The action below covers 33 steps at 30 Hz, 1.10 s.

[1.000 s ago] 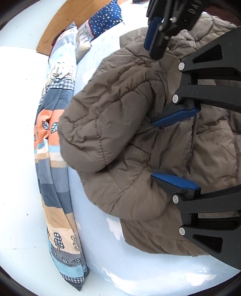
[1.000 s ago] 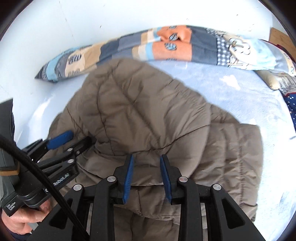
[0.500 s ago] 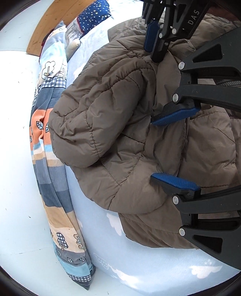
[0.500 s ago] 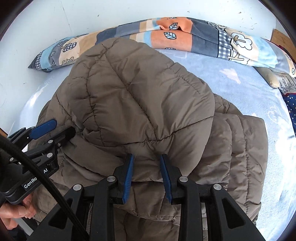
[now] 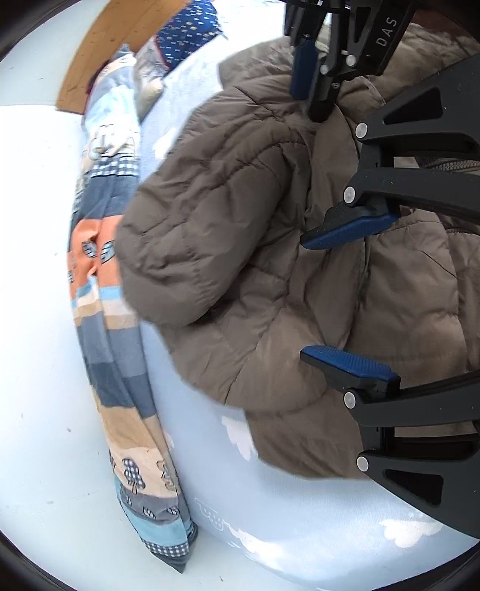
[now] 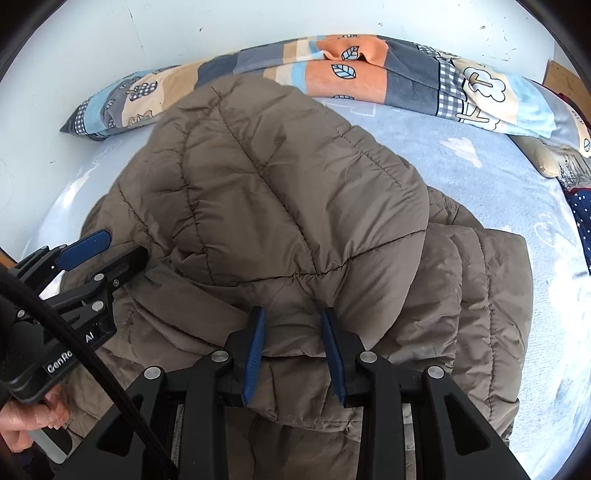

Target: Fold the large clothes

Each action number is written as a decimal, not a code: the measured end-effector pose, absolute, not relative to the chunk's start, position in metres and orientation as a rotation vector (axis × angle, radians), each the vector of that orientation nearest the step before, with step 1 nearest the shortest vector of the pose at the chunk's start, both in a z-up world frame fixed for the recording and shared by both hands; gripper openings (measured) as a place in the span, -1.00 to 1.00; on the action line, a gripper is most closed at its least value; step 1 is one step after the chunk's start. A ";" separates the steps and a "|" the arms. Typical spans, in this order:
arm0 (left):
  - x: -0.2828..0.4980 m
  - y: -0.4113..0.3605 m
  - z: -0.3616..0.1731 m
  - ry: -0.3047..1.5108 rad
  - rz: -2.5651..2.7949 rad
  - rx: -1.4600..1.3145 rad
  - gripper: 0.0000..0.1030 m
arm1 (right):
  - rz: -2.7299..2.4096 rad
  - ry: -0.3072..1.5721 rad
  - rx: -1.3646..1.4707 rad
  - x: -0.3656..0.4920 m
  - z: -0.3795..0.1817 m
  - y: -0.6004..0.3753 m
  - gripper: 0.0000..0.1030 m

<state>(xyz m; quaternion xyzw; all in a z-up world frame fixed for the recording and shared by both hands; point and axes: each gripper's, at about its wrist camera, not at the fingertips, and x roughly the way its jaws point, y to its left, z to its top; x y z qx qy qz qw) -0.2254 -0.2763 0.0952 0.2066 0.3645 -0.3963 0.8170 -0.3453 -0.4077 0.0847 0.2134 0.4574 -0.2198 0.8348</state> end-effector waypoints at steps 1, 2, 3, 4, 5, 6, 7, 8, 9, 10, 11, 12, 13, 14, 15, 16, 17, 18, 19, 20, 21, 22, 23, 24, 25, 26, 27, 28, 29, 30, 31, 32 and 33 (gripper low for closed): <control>-0.223 -0.269 0.105 0.759 -0.836 0.415 0.03 | -0.462 0.960 0.458 -0.349 0.088 -0.407 -0.25; -0.222 -0.262 0.113 0.743 -0.828 0.395 0.03 | -0.457 0.950 0.462 -0.352 0.092 -0.406 -0.23; -0.221 -0.256 0.120 0.730 -0.820 0.379 0.03 | -0.457 0.935 0.466 -0.357 0.096 -0.405 -0.23; -0.218 -0.244 0.131 0.710 -0.807 0.351 0.03 | -0.460 0.926 0.466 -0.362 0.099 -0.404 -0.23; -0.216 -0.234 0.140 0.697 -0.793 0.332 0.04 | -0.466 0.920 0.467 -0.367 0.103 -0.402 -0.23; -0.214 -0.225 0.147 0.688 -0.784 0.316 0.06 | -0.470 0.912 0.469 -0.373 0.107 -0.401 -0.23; -0.211 -0.211 0.156 0.674 -0.772 0.295 0.06 | -0.476 0.901 0.471 -0.381 0.111 -0.399 -0.23; -0.210 -0.198 0.165 0.663 -0.759 0.279 0.07 | -0.483 0.892 0.473 -0.389 0.114 -0.398 -0.23; -0.208 -0.183 0.173 0.651 -0.747 0.263 0.10 | -0.490 0.882 0.476 -0.397 0.118 -0.397 -0.22; -0.207 -0.167 0.182 0.637 -0.737 0.245 0.11 | -0.496 0.870 0.481 -0.405 0.121 -0.395 -0.22; -0.207 -0.152 0.189 0.624 -0.725 0.231 0.13 | -0.502 0.858 0.484 -0.414 0.125 -0.393 -0.22; -0.207 -0.136 0.195 0.612 -0.710 0.216 0.16 | -0.511 0.847 0.485 -0.425 0.130 -0.391 -0.21; -0.209 -0.114 0.199 0.602 -0.690 0.192 0.19 | -0.520 0.837 0.482 -0.434 0.134 -0.388 -0.19; -0.210 -0.097 0.200 0.603 -0.677 0.174 0.27 | -0.526 0.827 0.479 -0.442 0.137 -0.386 -0.16; -0.211 -0.083 0.199 0.612 -0.667 0.165 0.29 | -0.531 0.815 0.476 -0.453 0.140 -0.383 -0.13; -0.214 -0.065 0.195 0.627 -0.653 0.156 0.29 | -0.539 0.800 0.476 -0.466 0.143 -0.378 -0.05; -0.216 -0.046 0.190 0.645 -0.641 0.145 0.29 | -0.544 0.792 0.477 -0.476 0.144 -0.374 -0.01; -0.217 -0.033 0.184 0.665 -0.633 0.138 0.29 | -0.547 0.787 0.480 -0.488 0.144 -0.369 -0.01; -0.219 -0.017 0.176 0.703 -0.624 0.130 0.29 | -0.552 0.785 0.484 -0.499 0.143 -0.365 -0.01; -0.221 -0.001 0.166 0.747 -0.622 0.113 0.29 | -0.557 0.786 0.491 -0.510 0.141 -0.362 -0.01; -0.222 0.011 0.158 0.782 -0.621 0.099 0.29 | -0.560 0.788 0.504 -0.520 0.139 -0.358 -0.01; -0.223 0.024 0.146 0.834 -0.614 0.079 0.29 | -0.565 0.787 0.523 -0.533 0.136 -0.354 -0.01; -0.226 0.034 0.136 0.880 -0.608 0.062 0.29 | -0.568 0.785 0.549 -0.546 0.133 -0.350 -0.01; -0.227 0.043 0.125 0.926 -0.604 0.045 0.29 | -0.571 0.786 0.575 -0.557 0.129 -0.347 -0.01; -0.229 0.052 0.116 0.971 -0.592 0.029 0.29 | -0.575 0.787 0.600 -0.566 0.126 -0.346 -0.01; -0.231 0.059 0.107 1.013 -0.574 0.007 0.29 | -0.582 0.784 0.627 -0.578 0.124 -0.342 -0.01; -0.233 0.064 0.100 1.048 -0.565 -0.010 0.29 | -0.587 0.777 0.644 -0.586 0.122 -0.339 -0.01; -0.235 0.068 0.095 1.069 -0.568 -0.027 0.29 | -0.594 0.769 0.664 -0.596 0.120 -0.337 -0.01; -0.239 0.073 0.091 1.085 -0.571 -0.042 0.29 | -0.604 0.765 0.684 -0.605 0.118 -0.335 0.00; -0.242 0.074 0.089 1.105 -0.565 -0.044 0.29 | -0.615 0.765 0.706 -0.613 0.116 -0.333 0.00; -0.245 0.074 0.088 1.134 -0.559 -0.036 0.29 | -0.622 0.766 0.738 -0.620 0.113 -0.332 0.00; -0.248 0.074 0.089 1.156 -0.564 -0.036 0.29 | -0.620 0.759 0.776 -0.626 0.111 -0.331 0.00; -0.251 0.074 0.092 1.158 -0.571 -0.041 0.29 | -0.621 0.752 0.807 -0.633 0.110 -0.331 0.00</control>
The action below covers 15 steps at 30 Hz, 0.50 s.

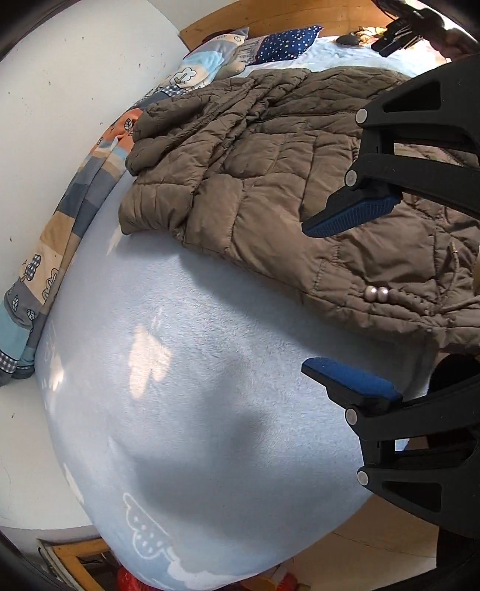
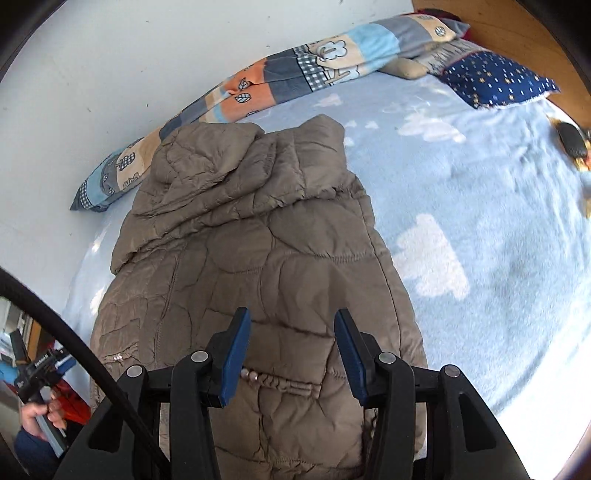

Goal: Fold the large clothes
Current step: 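Move both tools to the jacket side edge with the beaded cord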

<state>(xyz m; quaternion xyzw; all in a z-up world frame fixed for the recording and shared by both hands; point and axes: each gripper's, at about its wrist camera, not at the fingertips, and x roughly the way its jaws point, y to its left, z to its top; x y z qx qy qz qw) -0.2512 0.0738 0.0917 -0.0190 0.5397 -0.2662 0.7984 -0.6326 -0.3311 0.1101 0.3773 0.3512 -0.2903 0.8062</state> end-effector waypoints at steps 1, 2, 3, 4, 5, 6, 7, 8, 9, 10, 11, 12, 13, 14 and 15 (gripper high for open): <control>-0.257 0.075 0.095 1.143 -0.579 -0.044 0.29 | -0.628 0.747 0.829 -0.638 0.109 -0.330 0.00; -0.265 0.076 0.095 1.117 -0.587 -0.036 0.29 | -0.634 0.740 0.846 -0.643 0.109 -0.330 0.00; -0.271 0.076 0.092 1.094 -0.598 -0.029 0.29 | -0.638 0.736 0.858 -0.647 0.109 -0.329 0.00; -0.283 0.079 0.083 1.051 -0.609 -0.014 0.29 | -0.644 0.730 0.861 -0.650 0.109 -0.329 0.00; -0.291 0.079 0.074 1.032 -0.596 0.026 0.29 | -0.653 0.729 0.857 -0.653 0.110 -0.329 0.00; -0.292 0.075 0.065 1.071 -0.568 0.081 0.25 | -0.664 0.733 0.851 -0.655 0.109 -0.329 0.01; -0.289 0.067 0.062 1.141 -0.598 0.092 0.23 | -0.679 0.737 0.852 -0.659 0.107 -0.331 0.01; -0.288 0.067 0.066 1.145 -0.667 0.034 0.24 | -0.693 0.737 0.863 -0.661 0.105 -0.333 0.01; -0.290 0.069 0.072 1.111 -0.691 -0.008 0.26 | -0.705 0.736 0.884 -0.665 0.102 -0.336 0.02; -0.292 0.070 0.075 1.079 -0.668 0.002 0.28 | -0.713 0.736 0.911 -0.669 0.098 -0.338 0.02; -0.293 0.070 0.074 1.076 -0.650 0.022 0.28 | -0.714 0.737 0.936 -0.672 0.094 -0.340 0.02; -0.292 0.070 0.070 1.096 -0.648 0.020 0.28 | -0.714 0.740 0.953 -0.674 0.091 -0.341 0.02; -0.289 0.071 0.066 1.122 -0.665 -0.009 0.28 | -0.718 0.747 0.954 -0.675 0.089 -0.341 0.02; -0.287 0.072 0.063 1.129 -0.670 -0.029 0.28 | -0.727 0.760 0.943 -0.675 0.088 -0.340 0.02; -0.285 0.072 0.060 1.128 -0.648 -0.030 0.28 | -0.735 0.769 0.934 -0.675 0.087 -0.340 0.02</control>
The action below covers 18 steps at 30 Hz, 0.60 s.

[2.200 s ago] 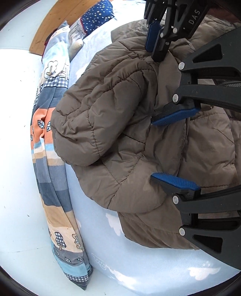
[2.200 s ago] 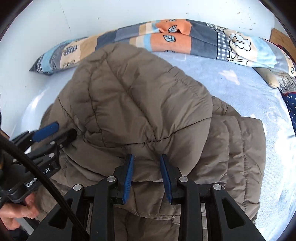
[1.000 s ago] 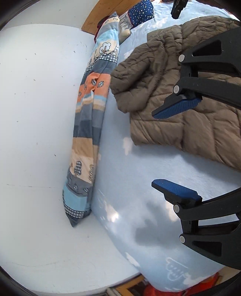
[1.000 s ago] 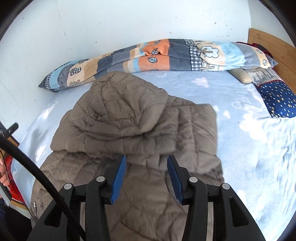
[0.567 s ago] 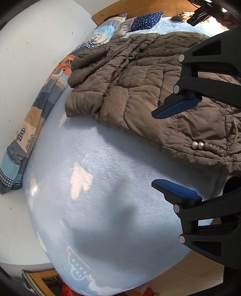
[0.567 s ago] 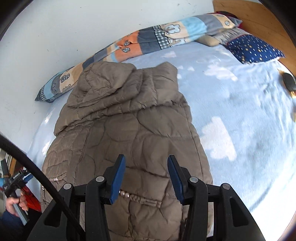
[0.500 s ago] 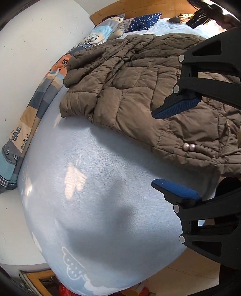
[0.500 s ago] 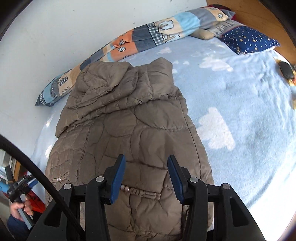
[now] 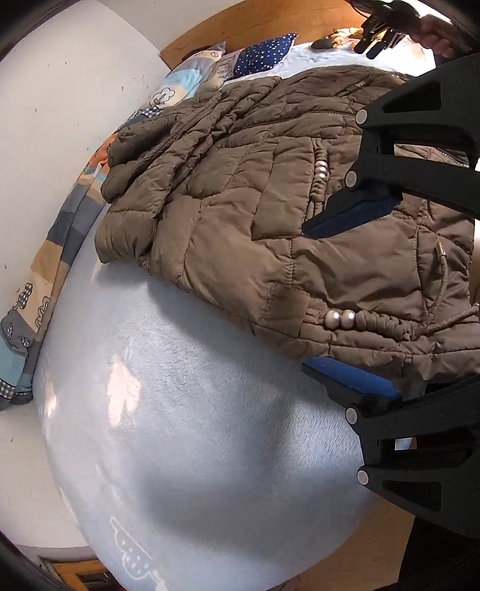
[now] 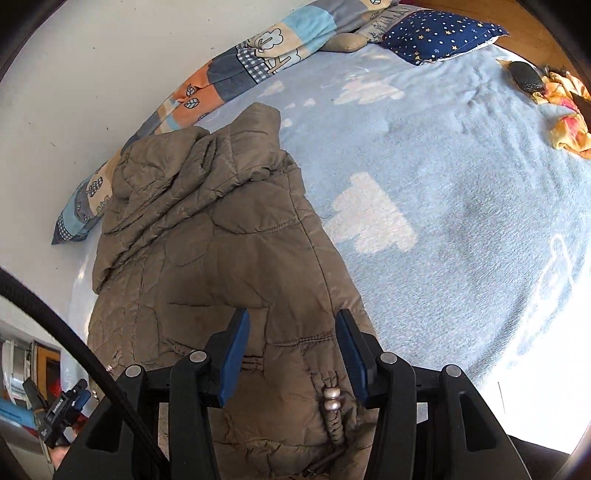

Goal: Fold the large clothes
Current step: 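Move both tools to the jacket side edge with the beaded cord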

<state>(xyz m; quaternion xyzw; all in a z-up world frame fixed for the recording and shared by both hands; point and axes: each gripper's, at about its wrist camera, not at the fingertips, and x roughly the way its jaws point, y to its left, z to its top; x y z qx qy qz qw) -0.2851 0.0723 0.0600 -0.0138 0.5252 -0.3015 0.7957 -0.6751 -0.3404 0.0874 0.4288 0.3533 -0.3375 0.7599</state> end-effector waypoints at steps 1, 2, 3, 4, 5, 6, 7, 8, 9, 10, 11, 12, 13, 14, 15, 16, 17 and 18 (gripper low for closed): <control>-0.282 0.073 0.056 1.147 -0.625 -0.042 0.28 | -0.742 0.776 0.932 -0.677 0.086 -0.341 0.06; -0.279 0.073 0.053 1.171 -0.622 -0.066 0.28 | -0.747 0.779 0.936 -0.679 0.085 -0.341 0.13; -0.277 0.073 0.050 1.196 -0.627 -0.092 0.28 | -0.761 0.786 0.940 -0.682 0.083 -0.342 0.16; -0.276 0.073 0.049 1.197 -0.624 -0.083 0.28 | -0.777 0.790 0.942 -0.686 0.082 -0.342 0.17; -0.276 0.073 0.048 1.197 -0.618 -0.071 0.28 | -0.786 0.794 0.944 -0.689 0.081 -0.343 0.17; -0.275 0.074 0.046 1.206 -0.613 -0.065 0.28 | -0.792 0.800 0.947 -0.693 0.080 -0.342 0.17; -0.274 0.074 0.043 1.231 -0.615 -0.072 0.28 | -0.797 0.803 0.953 -0.697 0.079 -0.342 0.17; -0.273 0.074 0.042 1.247 -0.615 -0.080 0.28 | -0.804 0.808 0.961 -0.701 0.078 -0.341 0.17; -0.273 0.075 0.041 1.256 -0.612 -0.086 0.28 | -0.806 0.811 0.976 -0.706 0.078 -0.340 0.17; -0.272 0.075 0.041 1.263 -0.607 -0.096 0.28 | -0.801 0.809 0.992 -0.710 0.077 -0.339 0.17; -0.272 0.076 0.041 1.269 -0.603 -0.106 0.28 | -0.789 0.804 1.005 -0.714 0.077 -0.338 0.19; -0.272 0.075 0.042 1.272 -0.602 -0.109 0.29 | -0.779 0.801 1.013 -0.716 0.076 -0.336 0.21; -0.272 0.073 0.043 1.272 -0.601 -0.102 0.29 | -0.775 0.800 1.018 -0.718 0.073 -0.335 0.24; -0.273 0.070 0.045 1.268 -0.600 -0.089 0.29 | -0.769 0.801 1.026 -0.718 0.070 -0.332 0.24; -0.275 0.069 0.045 1.259 -0.601 -0.076 0.29 | -0.758 0.806 1.040 -0.720 0.063 -0.328 0.24; -0.277 0.068 0.046 1.249 -0.599 -0.065 0.29 | -0.752 0.823 1.062 -0.721 0.056 -0.324 0.24; -0.278 0.069 0.046 1.242 -0.597 -0.059 0.29 | -0.746 0.838 1.087 -0.720 0.053 -0.322 0.24; -0.279 0.070 0.046 1.239 -0.596 -0.056 0.29 | -0.718 0.832 1.101 -0.718 0.053 -0.321 0.24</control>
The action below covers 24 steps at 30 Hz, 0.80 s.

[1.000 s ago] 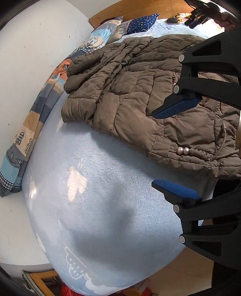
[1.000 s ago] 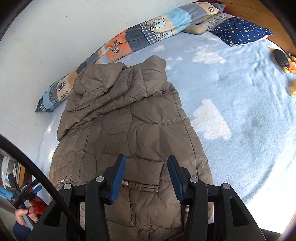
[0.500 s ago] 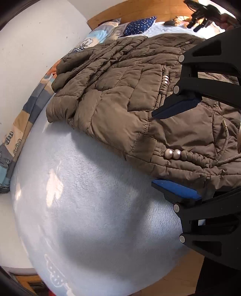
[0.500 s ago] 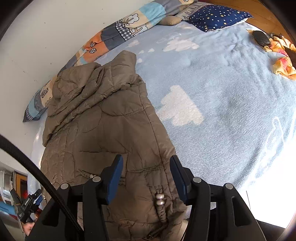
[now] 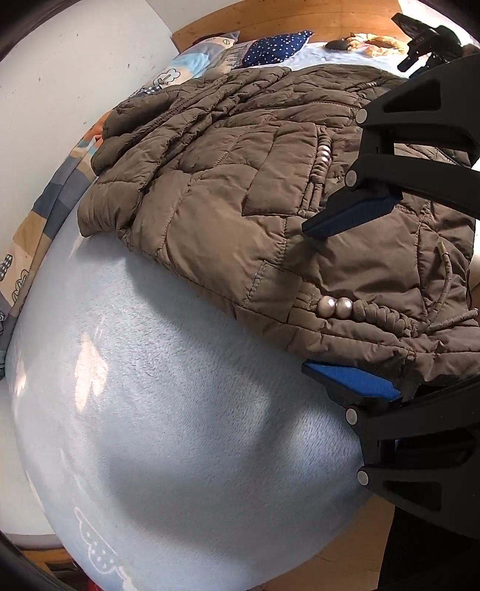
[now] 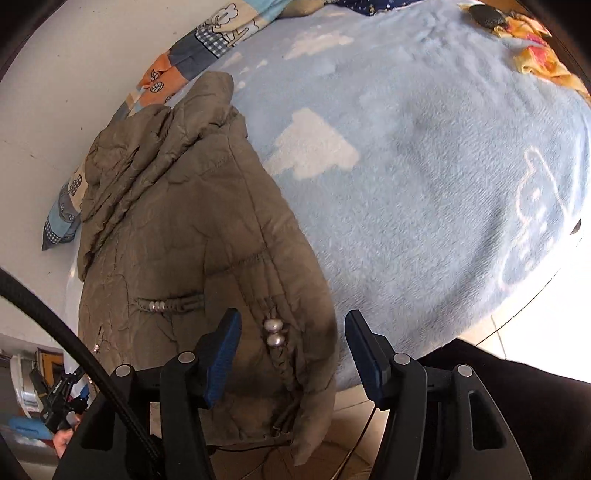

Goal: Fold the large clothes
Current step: 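Move both tools to the jacket side edge with the beaded cord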

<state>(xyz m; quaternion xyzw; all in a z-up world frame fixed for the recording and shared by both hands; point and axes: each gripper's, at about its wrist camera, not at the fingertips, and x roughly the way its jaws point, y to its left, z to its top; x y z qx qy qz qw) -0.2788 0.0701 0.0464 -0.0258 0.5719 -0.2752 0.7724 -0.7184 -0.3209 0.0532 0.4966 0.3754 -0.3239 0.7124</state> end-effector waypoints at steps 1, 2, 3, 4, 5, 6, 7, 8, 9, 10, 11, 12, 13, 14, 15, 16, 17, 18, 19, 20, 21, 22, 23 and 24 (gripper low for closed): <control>-0.280 0.073 0.046 1.241 -0.598 -0.053 0.29 | -0.700 0.825 1.086 -0.717 0.056 -0.319 0.24; -0.281 0.076 0.046 1.243 -0.598 -0.053 0.29 | -0.710 0.837 1.064 -0.716 0.058 -0.316 0.24; -0.283 0.079 0.046 1.245 -0.597 -0.052 0.29 | -0.720 0.853 1.044 -0.716 0.058 -0.312 0.24; -0.285 0.082 0.046 1.248 -0.602 -0.050 0.29 | -0.723 0.862 1.039 -0.717 0.055 -0.309 0.24; -0.286 0.084 0.046 1.251 -0.607 -0.046 0.29 | -0.726 0.868 1.046 -0.720 0.052 -0.306 0.24; -0.288 0.086 0.046 1.251 -0.608 -0.041 0.29 | -0.737 0.879 1.064 -0.724 0.048 -0.303 0.24; -0.291 0.089 0.047 1.254 -0.610 -0.035 0.29 | -0.747 0.889 1.083 -0.727 0.043 -0.301 0.25; -0.294 0.090 0.047 1.264 -0.617 -0.030 0.29 | -0.751 0.889 1.103 -0.731 0.040 -0.301 0.25; -0.296 0.092 0.046 1.277 -0.621 -0.026 0.29 | -0.748 0.885 1.127 -0.734 0.036 -0.300 0.25; -0.299 0.095 0.045 1.296 -0.622 -0.030 0.29 | -0.741 0.884 1.150 -0.737 0.033 -0.298 0.25; -0.302 0.098 0.045 1.304 -0.631 -0.042 0.29 | -0.733 0.885 1.166 -0.738 0.031 -0.296 0.25; -0.304 0.099 0.046 1.307 -0.645 -0.047 0.29 | -0.725 0.886 1.176 -0.738 0.029 -0.294 0.25; -0.308 0.099 0.047 1.310 -0.665 -0.032 0.29 | -0.717 0.891 1.176 -0.736 0.028 -0.292 0.25; -0.311 0.098 0.047 1.308 -0.667 -0.010 0.29 | -0.710 0.900 1.169 -0.734 0.028 -0.291 0.25; -0.314 0.097 0.046 1.303 -0.664 0.018 0.29 | -0.705 0.908 1.162 -0.731 0.028 -0.290 0.25; -0.316 0.096 0.045 1.297 -0.656 0.049 0.29 | -0.696 0.919 1.154 -0.728 0.027 -0.288 0.24; -0.316 0.095 0.042 1.296 -0.649 0.073 0.29 | -0.687 0.934 1.146 -0.725 0.026 -0.287 0.24; -0.316 0.095 0.040 1.301 -0.640 0.088 0.29 | -0.685 0.946 1.145 -0.721 0.023 -0.285 0.24; -0.315 0.096 0.036 1.309 -0.631 0.097 0.29 | -0.687 0.951 1.146 -0.719 0.022 -0.285 0.24; -0.313 0.096 0.034 1.313 -0.629 0.098 0.29 | -0.689 0.953 1.148 -0.718 0.020 -0.285 0.25; -0.312 0.096 0.031 1.318 -0.627 0.098 0.29 | -0.689 0.956 1.152 -0.717 0.019 -0.286 0.25; -0.310 0.095 0.028 1.329 -0.626 0.100 0.29 | -0.691 0.957 1.154 -0.717 0.018 -0.286 0.24; -0.308 0.094 0.024 1.342 -0.631 0.100 0.29 | -0.692 0.960 1.153 -0.716 0.018 -0.287 0.24; -0.307 0.093 0.021 1.351 -0.640 0.095 0.29 | -0.695 0.966 1.150 -0.714 0.017 -0.287 0.24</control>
